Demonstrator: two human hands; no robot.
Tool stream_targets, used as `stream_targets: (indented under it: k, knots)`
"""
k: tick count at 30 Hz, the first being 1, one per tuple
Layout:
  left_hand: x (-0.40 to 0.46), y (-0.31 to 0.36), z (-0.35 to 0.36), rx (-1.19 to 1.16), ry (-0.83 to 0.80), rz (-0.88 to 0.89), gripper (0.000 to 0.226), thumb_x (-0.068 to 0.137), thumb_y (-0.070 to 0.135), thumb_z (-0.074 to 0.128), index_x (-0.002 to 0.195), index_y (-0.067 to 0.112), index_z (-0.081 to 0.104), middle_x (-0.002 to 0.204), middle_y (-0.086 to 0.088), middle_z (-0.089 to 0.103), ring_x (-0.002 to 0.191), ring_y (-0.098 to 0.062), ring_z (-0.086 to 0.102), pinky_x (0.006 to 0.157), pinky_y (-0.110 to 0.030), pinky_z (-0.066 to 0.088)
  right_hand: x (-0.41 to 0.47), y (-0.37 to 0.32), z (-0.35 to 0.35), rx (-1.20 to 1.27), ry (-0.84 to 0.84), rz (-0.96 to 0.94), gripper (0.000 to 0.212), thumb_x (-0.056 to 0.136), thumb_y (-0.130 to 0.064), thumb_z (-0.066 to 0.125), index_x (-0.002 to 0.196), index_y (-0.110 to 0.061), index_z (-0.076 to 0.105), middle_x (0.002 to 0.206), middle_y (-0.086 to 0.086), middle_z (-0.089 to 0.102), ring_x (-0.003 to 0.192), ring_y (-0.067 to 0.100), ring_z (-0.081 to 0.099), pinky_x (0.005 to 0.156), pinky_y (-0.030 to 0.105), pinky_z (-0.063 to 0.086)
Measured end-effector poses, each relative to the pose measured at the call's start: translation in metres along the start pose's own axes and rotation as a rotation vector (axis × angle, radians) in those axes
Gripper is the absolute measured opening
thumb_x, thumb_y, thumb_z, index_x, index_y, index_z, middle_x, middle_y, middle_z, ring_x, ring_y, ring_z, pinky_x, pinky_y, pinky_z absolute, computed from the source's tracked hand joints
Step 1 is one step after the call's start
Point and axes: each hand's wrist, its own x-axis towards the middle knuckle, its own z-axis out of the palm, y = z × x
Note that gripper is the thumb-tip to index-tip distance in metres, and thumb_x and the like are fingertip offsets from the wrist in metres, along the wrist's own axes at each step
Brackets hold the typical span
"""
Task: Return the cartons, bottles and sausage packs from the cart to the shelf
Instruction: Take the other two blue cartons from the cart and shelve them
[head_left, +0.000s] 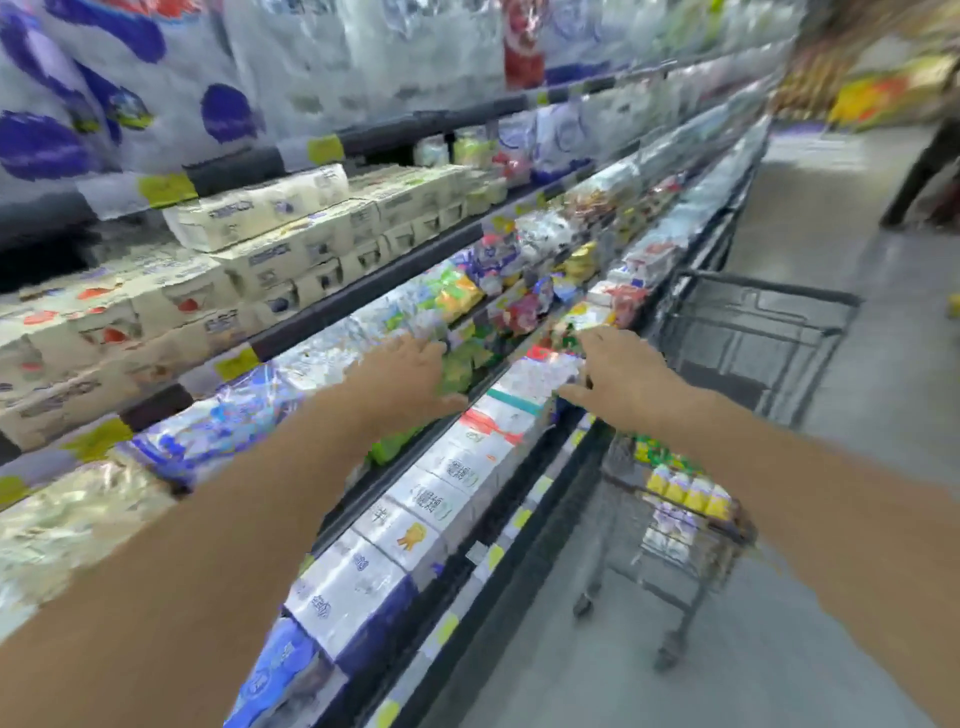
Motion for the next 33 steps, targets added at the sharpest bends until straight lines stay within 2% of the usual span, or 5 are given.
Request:
stream_targets:
  k: [2, 13, 16, 26, 33]
  knots:
    - [0.026, 0.045, -0.001, -0.011, 0.001, 0.072, 0.075, 0.094, 0.058, 0.049, 0.149, 0.010, 0.033, 0.153, -0.017, 0.036, 0.139, -0.034, 0.036, 0.110, -0.042, 0.033, -0.014, 0.049, 0.000, 0.009, -0.004, 0.080, 0.055, 0.092, -0.053, 0.057, 0.124, -0.009, 0.050, 0.125, 0.012, 0.051, 0.115, 0.033, 0.051, 0.089, 0.042, 0.044]
    - [0.173, 0.231, 0.010, -0.035, -0.003, 0.406, 0.073, 0.093, 0.061, 0.046, 0.140, 0.006, 0.041, 0.143, -0.018, 0.044, 0.131, -0.035, 0.042, 0.109, -0.045, 0.036, -0.032, 0.240, 0.021, 0.014, -0.036, 0.418, 0.064, 0.090, -0.052, 0.057, 0.135, -0.009, 0.046, 0.134, 0.013, 0.050, 0.123, 0.031, 0.049, 0.101, 0.043, 0.044]
    - [0.220, 0.264, 0.018, -0.062, -0.006, 0.488, 0.077, 0.093, 0.060, 0.047, 0.146, 0.005, 0.037, 0.148, -0.018, 0.041, 0.138, -0.035, 0.036, 0.114, -0.047, 0.032, -0.012, 0.275, 0.037, 0.030, -0.030, 0.459, 0.066, 0.090, -0.051, 0.060, 0.137, -0.008, 0.044, 0.139, 0.012, 0.048, 0.128, 0.031, 0.046, 0.107, 0.044, 0.040]
    - [0.402, 0.327, 0.040, -0.060, -0.072, 0.668, 0.073, 0.095, 0.057, 0.046, 0.146, 0.006, 0.036, 0.145, -0.016, 0.043, 0.133, -0.033, 0.040, 0.109, -0.043, 0.036, 0.096, 0.377, 0.072, 0.051, -0.042, 0.606, 0.058, 0.090, -0.046, 0.062, 0.133, -0.010, 0.047, 0.131, 0.011, 0.052, 0.121, 0.030, 0.049, 0.100, 0.041, 0.041]
    - [0.480, 0.383, 0.109, -0.006, -0.208, 0.719, 0.075, 0.094, 0.059, 0.046, 0.145, 0.006, 0.037, 0.146, -0.016, 0.043, 0.134, -0.035, 0.040, 0.112, -0.046, 0.035, 0.142, 0.437, 0.143, 0.133, -0.165, 0.654, 0.051, 0.092, -0.044, 0.059, 0.128, -0.009, 0.049, 0.128, 0.012, 0.050, 0.118, 0.031, 0.050, 0.103, 0.045, 0.042]
